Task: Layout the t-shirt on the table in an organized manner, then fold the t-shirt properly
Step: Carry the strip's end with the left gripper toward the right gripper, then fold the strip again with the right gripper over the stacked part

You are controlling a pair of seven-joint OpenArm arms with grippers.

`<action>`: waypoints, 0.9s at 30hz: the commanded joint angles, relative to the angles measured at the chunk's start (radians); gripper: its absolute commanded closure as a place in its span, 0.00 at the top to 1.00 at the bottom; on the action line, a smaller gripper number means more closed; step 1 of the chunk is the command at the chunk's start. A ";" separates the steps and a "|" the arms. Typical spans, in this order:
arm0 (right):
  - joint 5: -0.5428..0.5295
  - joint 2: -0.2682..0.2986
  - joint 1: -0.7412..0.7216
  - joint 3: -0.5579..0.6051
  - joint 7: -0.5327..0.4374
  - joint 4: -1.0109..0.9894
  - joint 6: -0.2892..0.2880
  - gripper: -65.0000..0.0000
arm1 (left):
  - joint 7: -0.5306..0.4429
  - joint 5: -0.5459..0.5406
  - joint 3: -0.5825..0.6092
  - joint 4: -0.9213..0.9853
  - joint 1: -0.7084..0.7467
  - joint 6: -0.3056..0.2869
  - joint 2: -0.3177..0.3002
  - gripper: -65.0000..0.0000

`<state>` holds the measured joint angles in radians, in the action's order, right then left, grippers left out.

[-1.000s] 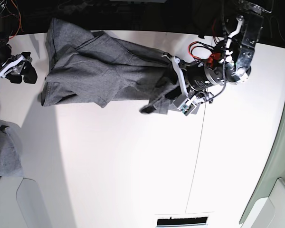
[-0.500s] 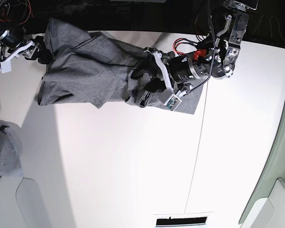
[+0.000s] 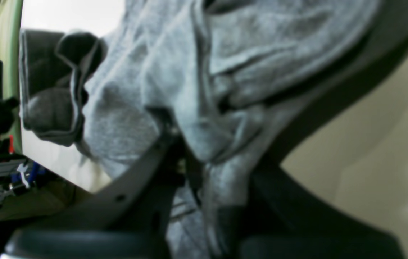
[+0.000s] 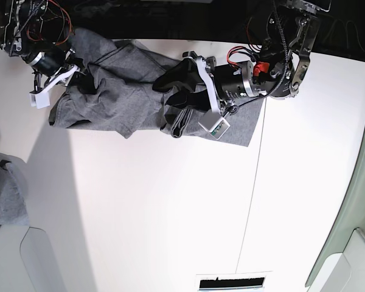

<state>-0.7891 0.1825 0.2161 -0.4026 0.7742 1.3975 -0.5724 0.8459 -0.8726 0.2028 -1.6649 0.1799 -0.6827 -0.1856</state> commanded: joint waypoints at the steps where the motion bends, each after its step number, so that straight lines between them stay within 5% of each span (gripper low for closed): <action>1: -0.019 0.015 -0.006 -0.014 -0.016 0.017 -0.008 0.00 | -0.005 -0.053 -0.001 -0.017 -0.010 -0.015 0.000 0.60; 7: -0.020 0.035 -0.005 -0.143 -0.009 0.071 -0.008 0.00 | 0.042 -0.122 -0.038 -0.021 -0.011 -0.015 0.000 0.60; 16: -0.095 0.172 -0.005 -0.225 0.050 0.248 -0.008 0.00 | 0.042 -0.114 -0.284 -0.021 0.028 -0.015 -0.001 0.60; 22: -0.130 0.125 -0.011 -0.110 0.061 0.431 -0.008 0.00 | 0.041 -0.069 -0.308 -0.021 0.078 -0.015 -0.018 0.60; 27: 0.032 0.010 -0.010 0.171 0.017 0.472 -0.008 0.00 | 0.017 -0.066 -0.308 -0.021 0.122 -0.015 -0.084 0.60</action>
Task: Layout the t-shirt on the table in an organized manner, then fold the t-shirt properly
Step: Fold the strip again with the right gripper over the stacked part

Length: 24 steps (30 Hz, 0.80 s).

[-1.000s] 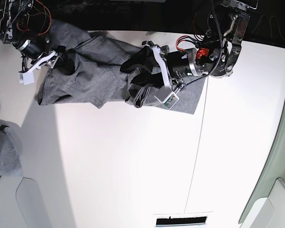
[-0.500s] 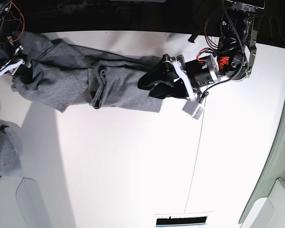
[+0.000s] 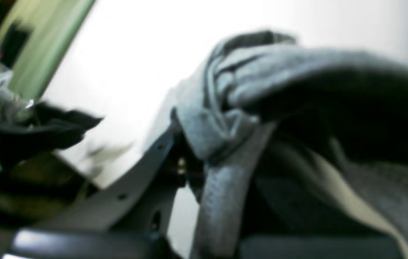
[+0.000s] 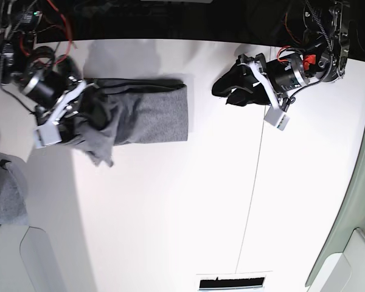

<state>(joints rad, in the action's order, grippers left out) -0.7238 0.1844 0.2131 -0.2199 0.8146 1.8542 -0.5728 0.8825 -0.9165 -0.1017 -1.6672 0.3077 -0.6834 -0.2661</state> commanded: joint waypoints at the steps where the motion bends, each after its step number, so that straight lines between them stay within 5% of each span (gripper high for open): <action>1: 0.034 -0.013 -0.008 0.047 -0.051 0.003 -0.008 0.00 | -0.026 -0.023 -0.003 -0.018 0.000 -0.015 -0.015 0.60; 3: 0.176 -0.045 -0.023 0.156 -0.080 -0.025 -0.007 0.03 | -0.025 -0.024 -0.003 -0.018 0.006 -0.015 -0.031 0.60; 5: 0.270 -0.054 -0.051 0.249 -0.082 -0.051 -0.006 0.42 | -0.026 -0.024 -0.003 -0.018 0.006 -0.015 -0.036 0.60; 7: 0.310 -0.053 -0.072 0.318 -0.095 -0.060 -0.003 0.65 | -0.025 -0.027 -0.003 -0.018 0.008 -0.015 -0.036 0.60; 24: 0.410 -0.055 -0.369 0.425 -0.119 -0.158 0.015 0.67 | -0.008 -0.029 -0.003 -0.018 0.031 -0.015 -0.036 0.60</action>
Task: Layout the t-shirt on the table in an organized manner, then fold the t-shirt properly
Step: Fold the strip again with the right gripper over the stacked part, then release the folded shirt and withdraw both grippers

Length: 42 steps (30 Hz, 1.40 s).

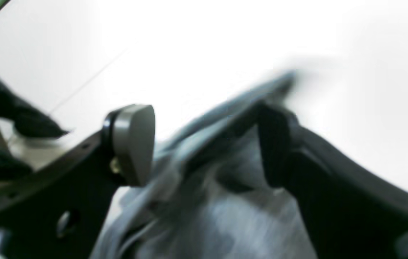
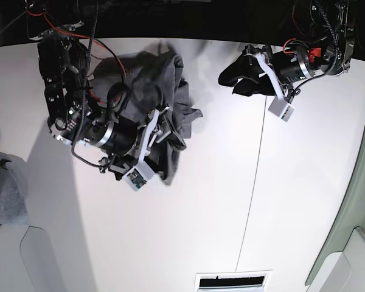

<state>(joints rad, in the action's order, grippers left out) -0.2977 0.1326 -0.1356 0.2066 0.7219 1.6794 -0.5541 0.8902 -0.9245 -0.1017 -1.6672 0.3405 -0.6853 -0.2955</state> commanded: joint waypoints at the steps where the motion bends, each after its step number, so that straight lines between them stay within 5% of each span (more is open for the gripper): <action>1: -0.016 -0.003 -0.042 0.013 -0.026 0.004 -0.003 0.67 | -0.010 -0.022 -0.003 -0.018 -0.002 -0.013 -0.006 0.60; 6: -0.007 -0.003 -0.106 0.076 -0.025 -0.056 -0.003 0.67 | 0.003 -0.022 -0.003 -0.018 -0.002 -0.013 -0.008 0.60; 10: 0.064 0.003 -0.107 0.036 -0.045 -0.056 0.060 0.63 | 0.005 -0.111 -0.005 -0.027 -0.003 -0.013 -0.048 0.58; 12: 0.067 0.016 -0.105 -0.017 -0.053 -0.056 0.102 0.38 | 0.006 -0.141 -0.005 -0.075 -0.003 -0.013 -0.074 0.42; 14: 0.066 0.035 -0.105 -0.072 -0.064 -0.057 0.130 0.02 | 0.032 -0.137 -0.004 -0.148 -0.003 -0.013 -0.090 0.18; 16: 0.066 0.050 -0.106 -0.118 -0.090 -0.064 0.132 0.00 | 0.053 -0.142 0.006 -0.202 0.008 -0.013 -0.096 0.00; 22: 0.068 0.055 -0.146 -0.177 -0.233 -0.239 0.131 0.00 | -0.022 -0.055 0.257 -0.216 0.014 -0.013 -0.085 0.00; 27: 0.087 0.050 -0.252 -0.158 -0.306 -0.515 0.047 0.00 | -0.151 0.212 0.415 -0.143 -0.034 -0.013 0.047 0.00; 32: 0.100 0.054 -0.266 -0.121 -0.263 -0.648 0.007 0.00 | -0.175 0.291 0.406 0.090 -0.143 -0.013 0.162 0.00; 42: -0.224 0.148 -0.097 -0.121 -0.080 -0.535 -0.019 0.00 | -0.184 0.354 0.248 0.354 -0.399 0.023 0.152 0.00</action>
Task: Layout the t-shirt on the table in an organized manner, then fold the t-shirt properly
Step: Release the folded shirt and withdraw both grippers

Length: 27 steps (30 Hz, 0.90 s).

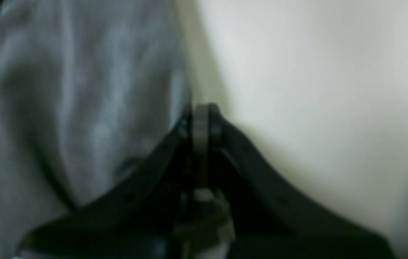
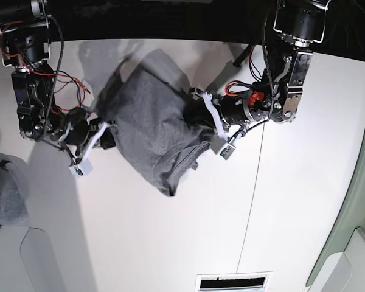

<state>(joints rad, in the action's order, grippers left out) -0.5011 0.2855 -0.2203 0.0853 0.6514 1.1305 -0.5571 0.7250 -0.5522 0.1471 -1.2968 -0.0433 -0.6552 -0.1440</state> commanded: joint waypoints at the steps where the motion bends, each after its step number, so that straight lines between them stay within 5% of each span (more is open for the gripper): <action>1: -0.037 -0.006 0.022 0.000 -0.006 0.041 -0.016 0.00 | -0.023 -0.019 -0.001 0.016 -0.041 -0.007 -0.001 0.00; 8: -0.066 -0.029 0.188 -0.005 -0.007 0.232 -0.016 0.00 | -0.013 -0.024 -0.001 0.120 -0.179 -0.008 -0.001 0.00; 13: -0.037 -0.028 0.230 -0.096 0.026 0.317 -0.015 0.00 | 0.162 -0.189 -0.001 0.020 -0.180 -0.043 -0.047 0.00; 18: -0.100 -0.013 0.303 -0.203 0.157 0.425 -0.020 0.00 | 0.204 -0.336 -0.003 -0.204 -0.029 -0.043 -0.207 0.00; 27: -0.196 0.156 0.528 -0.217 0.161 0.505 -0.027 0.00 | 0.225 -0.353 -0.005 -0.538 0.395 -0.043 -0.401 0.00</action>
<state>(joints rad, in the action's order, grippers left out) -0.6788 0.4351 0.3061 -0.1276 0.8185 1.6215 -0.5728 0.9501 -0.8948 0.1455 -1.8229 0.3511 -0.6888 -0.5369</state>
